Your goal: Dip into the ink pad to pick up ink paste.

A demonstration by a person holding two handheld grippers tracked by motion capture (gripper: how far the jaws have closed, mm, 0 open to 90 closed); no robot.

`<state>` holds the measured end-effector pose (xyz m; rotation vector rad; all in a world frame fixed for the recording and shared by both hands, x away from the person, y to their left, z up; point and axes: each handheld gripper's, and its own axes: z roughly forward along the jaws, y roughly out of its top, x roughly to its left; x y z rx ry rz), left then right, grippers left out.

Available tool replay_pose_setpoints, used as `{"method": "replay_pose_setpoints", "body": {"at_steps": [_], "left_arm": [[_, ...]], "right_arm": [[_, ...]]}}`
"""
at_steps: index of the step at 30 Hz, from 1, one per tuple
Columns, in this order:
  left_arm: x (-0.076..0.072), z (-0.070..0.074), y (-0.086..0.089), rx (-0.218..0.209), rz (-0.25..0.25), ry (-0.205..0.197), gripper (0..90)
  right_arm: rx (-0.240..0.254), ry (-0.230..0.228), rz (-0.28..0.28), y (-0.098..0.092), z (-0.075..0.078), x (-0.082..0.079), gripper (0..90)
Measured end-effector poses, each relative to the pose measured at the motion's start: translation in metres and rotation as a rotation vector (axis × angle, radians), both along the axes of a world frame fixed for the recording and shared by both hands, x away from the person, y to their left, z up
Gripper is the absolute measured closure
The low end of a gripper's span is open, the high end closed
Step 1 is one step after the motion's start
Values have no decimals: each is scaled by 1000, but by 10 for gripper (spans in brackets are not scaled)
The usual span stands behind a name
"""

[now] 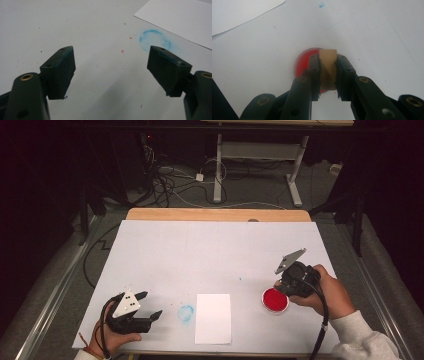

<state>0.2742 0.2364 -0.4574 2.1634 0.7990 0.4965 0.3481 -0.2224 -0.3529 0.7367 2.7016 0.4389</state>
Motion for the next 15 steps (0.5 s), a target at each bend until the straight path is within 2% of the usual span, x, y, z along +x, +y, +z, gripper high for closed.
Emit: {"method": "replay_pose_setpoints", "body": {"at_steps": [6, 7, 8, 9, 10, 12, 13, 14, 15], "left_arm": [[1, 0, -1, 0, -4, -2, 219], [1, 0, -1, 2, -5, -2, 218], [2, 0, -1, 3, -4, -2, 218], [2, 0, -1, 2, -3, -1, 218], [2, 0, -1, 0, -4, 0, 218], [2, 0, -2, 5, -4, 0, 218], [2, 0, -2, 7, -5, 1, 218], [2, 0, -2, 7, -6, 2, 218], [2, 0, -2, 6, -7, 2, 218]], "right_arm": [[-11, 15, -4, 0, -8, 0, 762], [-18, 32, -2, 0, -16, 1, 762], [-18, 32, -2, 0, -16, 1, 762], [-22, 40, -10, 0, -24, 3, 762], [-22, 40, -10, 0, -24, 3, 762], [-17, 57, -17, -1, -34, 5, 762], [-24, 76, -20, -1, -43, 7, 762], [-24, 76, -20, -1, -43, 7, 762], [-31, 83, -22, 0, -51, 8, 762]]}}
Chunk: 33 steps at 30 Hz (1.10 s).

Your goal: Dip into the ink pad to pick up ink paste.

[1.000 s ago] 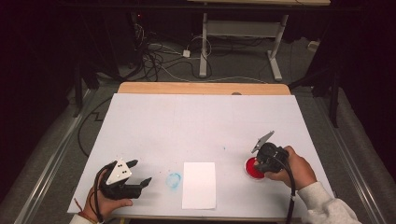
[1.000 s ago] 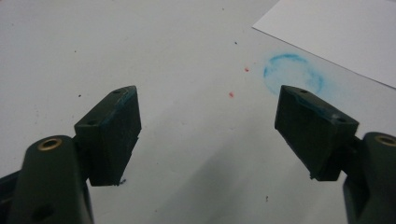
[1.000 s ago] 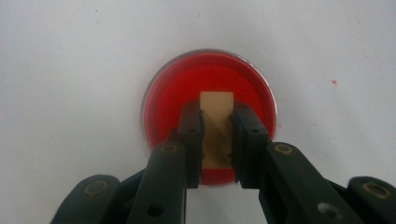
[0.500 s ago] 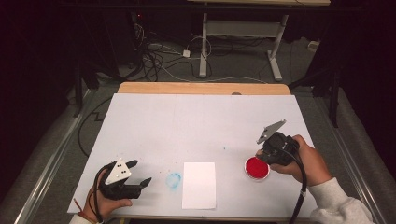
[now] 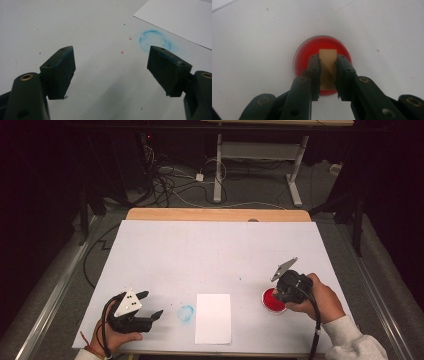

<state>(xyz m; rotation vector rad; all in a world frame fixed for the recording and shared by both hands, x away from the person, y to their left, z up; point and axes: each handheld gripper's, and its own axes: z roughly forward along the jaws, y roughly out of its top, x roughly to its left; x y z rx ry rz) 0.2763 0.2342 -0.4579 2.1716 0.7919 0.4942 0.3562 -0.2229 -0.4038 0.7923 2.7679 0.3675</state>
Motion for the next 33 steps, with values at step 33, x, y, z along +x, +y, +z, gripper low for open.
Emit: {"method": "replay_pose_setpoints", "body": {"at_steps": [33], "left_arm": [[-2, 0, -2, 21, -20, -3, 218]], "right_arm": [[-74, 14, 20, 9, -19, 0, 765]]}}
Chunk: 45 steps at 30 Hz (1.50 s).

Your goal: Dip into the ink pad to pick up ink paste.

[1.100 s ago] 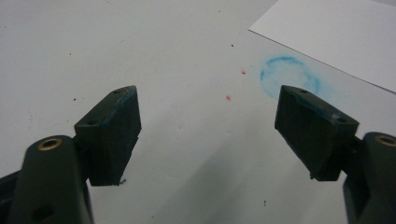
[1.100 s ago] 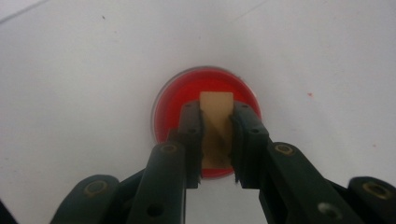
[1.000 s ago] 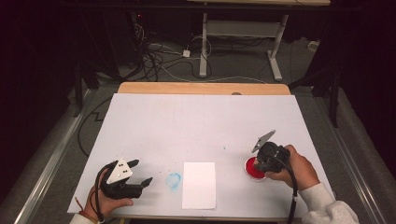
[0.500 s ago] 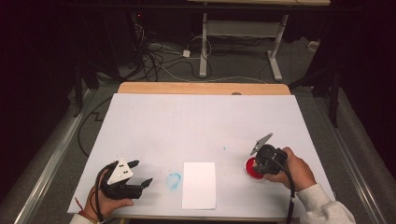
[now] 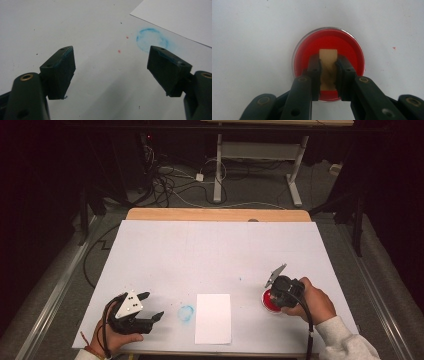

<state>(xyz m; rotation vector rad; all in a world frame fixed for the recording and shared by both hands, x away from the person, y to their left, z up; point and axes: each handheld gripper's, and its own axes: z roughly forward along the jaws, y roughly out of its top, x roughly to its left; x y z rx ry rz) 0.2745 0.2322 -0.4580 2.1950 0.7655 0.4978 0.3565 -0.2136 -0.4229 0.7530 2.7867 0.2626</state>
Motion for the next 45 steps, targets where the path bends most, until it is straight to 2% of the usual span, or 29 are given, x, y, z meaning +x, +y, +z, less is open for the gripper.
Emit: {"method": "replay_pose_setpoints", "body": {"at_steps": [6, 9, 13, 19, 23, 26, 27, 28, 29, 30, 31, 32, 34, 35, 45], "left_arm": [[0, 0, 1, 0, 4, 0, 218], [0, -1, 2, 3, 8, 2, 218], [1, 0, 1, 3, 9, 2, 218], [0, 0, 1, 8, 9, 4, 218], [0, 0, 2, 6, 9, 3, 218], [1, 0, 3, 2, 12, 4, 218], [1, 0, 3, 2, 12, 4, 218], [1, 0, 3, 6, 13, 4, 218], [1, 0, 3, 7, 12, 5, 218], [1, 0, 3, 6, 11, 5, 218], [1, 0, 3, 7, 11, 3, 218], [1, 0, 3, 10, 12, 3, 218], [2, 0, 4, 8, 11, 5, 218], [2, 0, 4, 10, 13, 4, 218], [2, 0, 2, 11, 6, 3, 218]], "right_arm": [[30, -4, -7, -4, -1, -1, 764], [76, 17, -17, -10, -1, 2, 764], [28, -18, -11, -3, -2, -2, 765], [43, -6, -16, -5, -2, -1, 765], [37, -24, -14, -5, -2, -3, 764], [81, -32, -23, -10, -1, -5, 763], [81, -32, -23, -10, -1, -5, 763], [93, -40, -29, -12, -1, -6, 763], [119, -66, -49, -14, 3, -7, 763], [119, -66, -49, -14, 3, -7, 763], [164, -105, -60, -16, 14, -10, 763], [164, -105, -60, -16, 14, -10, 763], [225, -119, -53, -18, 24, -14, 762], [237, -143, -51, -19, 28, -17, 763], [296, -175, -44, -24, 34, -26, 763]]}}
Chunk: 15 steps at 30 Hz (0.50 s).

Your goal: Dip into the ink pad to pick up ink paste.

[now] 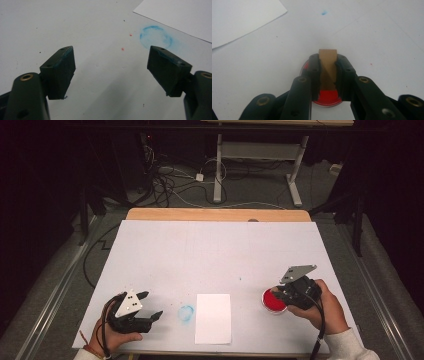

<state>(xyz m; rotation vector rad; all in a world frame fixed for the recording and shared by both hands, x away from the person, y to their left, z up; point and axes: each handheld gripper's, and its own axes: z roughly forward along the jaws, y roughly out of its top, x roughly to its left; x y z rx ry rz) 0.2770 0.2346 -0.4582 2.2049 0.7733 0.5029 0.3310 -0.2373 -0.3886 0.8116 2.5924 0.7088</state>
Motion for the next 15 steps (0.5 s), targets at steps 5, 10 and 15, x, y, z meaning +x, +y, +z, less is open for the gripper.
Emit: {"method": "replay_pose_setpoints", "body": {"at_steps": [5, 10, 15], "left_arm": [[1, 0, 0, 9, -7, -1, 218], [1, 0, 0, 5, -6, -3, 218], [2, -1, 1, 3, 1, -5, 204]], "right_arm": [[32, -11, 2, -4, 2, -1, 762], [68, -40, -9, -8, 7, -2, 762], [117, -53, 6, -10, 12, -4, 762]]}}
